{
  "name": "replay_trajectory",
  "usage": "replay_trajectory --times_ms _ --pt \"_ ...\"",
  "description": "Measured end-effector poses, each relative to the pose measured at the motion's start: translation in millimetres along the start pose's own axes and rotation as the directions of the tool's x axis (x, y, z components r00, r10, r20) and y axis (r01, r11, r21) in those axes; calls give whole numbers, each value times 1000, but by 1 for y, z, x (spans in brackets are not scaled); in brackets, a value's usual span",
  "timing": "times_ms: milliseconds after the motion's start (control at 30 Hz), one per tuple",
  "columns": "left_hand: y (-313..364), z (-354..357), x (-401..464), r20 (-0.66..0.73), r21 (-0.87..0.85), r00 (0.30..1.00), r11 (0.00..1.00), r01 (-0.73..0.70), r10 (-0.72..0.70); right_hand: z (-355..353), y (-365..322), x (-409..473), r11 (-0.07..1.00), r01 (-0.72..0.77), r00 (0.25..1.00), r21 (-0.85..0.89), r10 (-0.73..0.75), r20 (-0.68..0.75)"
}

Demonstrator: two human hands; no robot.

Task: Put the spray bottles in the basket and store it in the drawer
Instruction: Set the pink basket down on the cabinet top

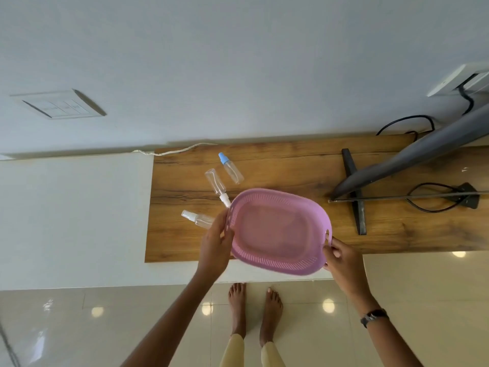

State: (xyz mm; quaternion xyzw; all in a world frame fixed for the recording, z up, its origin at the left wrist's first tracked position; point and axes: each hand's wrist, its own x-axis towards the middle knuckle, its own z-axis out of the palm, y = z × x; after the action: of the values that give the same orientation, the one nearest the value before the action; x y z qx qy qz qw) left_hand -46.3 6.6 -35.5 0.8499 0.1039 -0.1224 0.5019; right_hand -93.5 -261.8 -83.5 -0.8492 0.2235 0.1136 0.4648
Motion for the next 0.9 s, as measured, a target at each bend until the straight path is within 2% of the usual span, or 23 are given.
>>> replay_trajectory --times_ms 133,267,900 --pt "-24 3 -33 -98 -15 994 998 53 -54 0 0 2 994 64 997 -92 -59 52" --pt "-35 4 -41 -124 -7 990 998 67 -67 6 -9 7 983 125 991 -137 -119 53" --pt "-43 -5 -22 -124 51 992 998 35 -29 22 -28 14 979 115 993 -167 -118 -6"
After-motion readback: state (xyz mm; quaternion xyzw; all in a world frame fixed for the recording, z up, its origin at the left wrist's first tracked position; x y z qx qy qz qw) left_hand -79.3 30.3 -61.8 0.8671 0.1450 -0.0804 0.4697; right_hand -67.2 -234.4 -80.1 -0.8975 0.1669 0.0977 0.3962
